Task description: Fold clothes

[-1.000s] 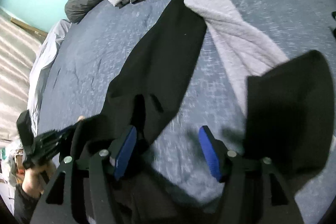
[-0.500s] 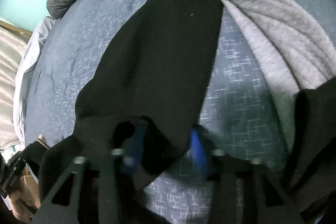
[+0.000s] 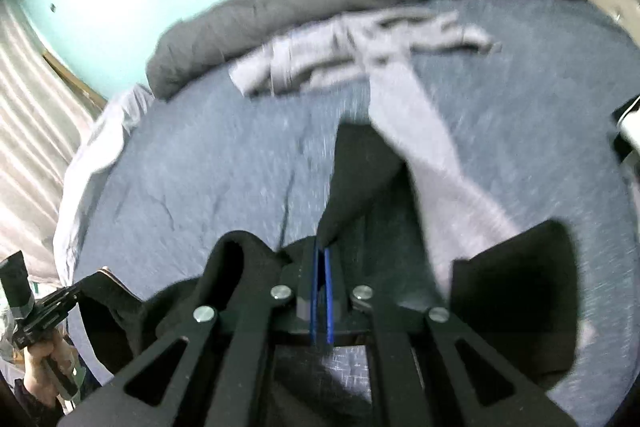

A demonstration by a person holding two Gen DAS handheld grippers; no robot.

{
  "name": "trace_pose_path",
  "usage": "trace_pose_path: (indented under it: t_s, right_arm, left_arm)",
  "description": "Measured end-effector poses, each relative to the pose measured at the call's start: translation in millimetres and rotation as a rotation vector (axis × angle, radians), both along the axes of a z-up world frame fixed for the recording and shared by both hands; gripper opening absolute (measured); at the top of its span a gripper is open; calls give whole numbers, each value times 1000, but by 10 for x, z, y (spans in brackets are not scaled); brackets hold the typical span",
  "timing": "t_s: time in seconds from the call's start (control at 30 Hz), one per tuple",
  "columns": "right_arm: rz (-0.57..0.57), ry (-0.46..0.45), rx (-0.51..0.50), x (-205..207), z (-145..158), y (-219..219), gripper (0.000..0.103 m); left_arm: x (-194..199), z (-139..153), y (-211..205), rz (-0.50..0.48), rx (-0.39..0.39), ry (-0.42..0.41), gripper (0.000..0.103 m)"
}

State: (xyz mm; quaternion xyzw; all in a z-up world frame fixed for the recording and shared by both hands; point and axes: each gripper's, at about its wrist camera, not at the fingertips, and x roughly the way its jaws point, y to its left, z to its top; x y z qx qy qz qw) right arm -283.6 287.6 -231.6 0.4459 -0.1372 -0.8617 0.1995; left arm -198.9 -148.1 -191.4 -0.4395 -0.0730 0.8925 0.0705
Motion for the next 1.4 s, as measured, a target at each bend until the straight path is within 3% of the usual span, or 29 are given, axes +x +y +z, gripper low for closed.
trace_pose_path:
  t_s: [0.23, 0.4, 0.57, 0.73, 0.93, 1.1, 1.13, 1.23, 1.33, 1.4]
  right_arm:
    - [-36, 163, -35, 335, 902, 315, 2]
    - [-68, 198, -41, 483, 1153, 556, 2]
    - [-119, 133, 6, 567, 783, 747, 2]
    - [-170, 20, 48, 685, 145, 1030, 2]
    - [-147, -166, 117, 756, -586, 1059, 4]
    - [-143, -201, 160, 751, -667, 1030, 16]
    - [-152, -194, 184, 752, -635, 1046, 22]
    - [-183, -146, 238, 772, -498, 1104, 23]
    - [-160, -96, 214, 782, -362, 1054, 25]
    - [-130, -68, 189, 775, -281, 932, 32]
  left_arm:
    - [240, 622, -316, 100, 79, 96, 3]
    - [371, 875, -388, 128, 83, 133, 3]
    - [437, 739, -563, 188, 91, 103, 3]
    - [518, 353, -918, 266, 107, 26, 3]
    - [538, -37, -969, 237, 165, -88, 3]
    - [576, -227, -869, 199, 138, -152, 3]
    - [592, -255, -859, 193, 128, -160, 3]
    - [626, -323, -882, 184, 100, -179, 3]
    - [648, -375, -898, 178, 94, -187, 3]
    - [678, -376, -907, 175, 99, -181, 3]
